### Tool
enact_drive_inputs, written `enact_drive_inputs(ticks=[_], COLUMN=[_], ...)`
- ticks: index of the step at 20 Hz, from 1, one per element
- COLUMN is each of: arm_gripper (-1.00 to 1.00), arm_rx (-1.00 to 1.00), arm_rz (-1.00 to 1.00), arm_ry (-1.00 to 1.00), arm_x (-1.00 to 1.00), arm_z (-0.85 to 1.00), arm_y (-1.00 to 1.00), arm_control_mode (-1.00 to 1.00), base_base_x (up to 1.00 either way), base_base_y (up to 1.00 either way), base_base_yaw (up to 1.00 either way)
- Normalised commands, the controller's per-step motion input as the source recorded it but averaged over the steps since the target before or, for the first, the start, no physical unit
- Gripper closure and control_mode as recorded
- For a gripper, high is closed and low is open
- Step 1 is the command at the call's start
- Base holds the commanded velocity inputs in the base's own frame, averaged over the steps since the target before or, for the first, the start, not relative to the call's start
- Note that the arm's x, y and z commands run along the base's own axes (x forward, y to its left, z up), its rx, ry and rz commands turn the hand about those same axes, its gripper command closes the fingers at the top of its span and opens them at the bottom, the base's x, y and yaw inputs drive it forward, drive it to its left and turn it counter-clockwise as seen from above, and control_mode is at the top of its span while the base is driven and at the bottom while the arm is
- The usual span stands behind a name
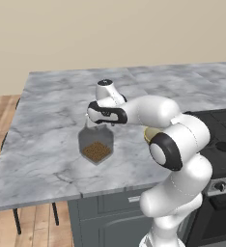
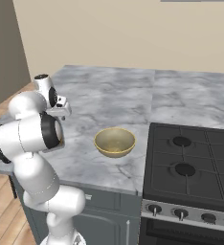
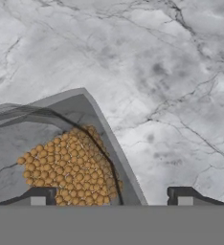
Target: Pick the jar and bowl and place them in the sink. Then turn on the water.
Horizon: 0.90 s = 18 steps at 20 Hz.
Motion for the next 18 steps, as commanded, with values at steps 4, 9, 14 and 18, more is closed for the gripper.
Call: enact_drive_inputs(ticks=[4,9,14,18], arm_gripper=[1.0,1.0,1.0,1.0], arm_rx=[0.0,0.0,0.0,0.0], arm_rz=[0.0,0.0,0.0,0.0], arm_ry=[0.0,0.0,0.0,0.05], arm_x=[0.0,0.0,0.0,0.09], arm_z=[0.0,0.0,0.0,0.04], arm_y=[0.0,0.0,0.0,-0.05], arm_control_mode=[-1.0,-1.0,-1.0,-1.0], base_base_x=[0.0,0.0,0.0,0.0], base_base_y=[0.0,0.0,0.0,0.0], base_base_yaw=[0.0,0.0,0.0,0.0])
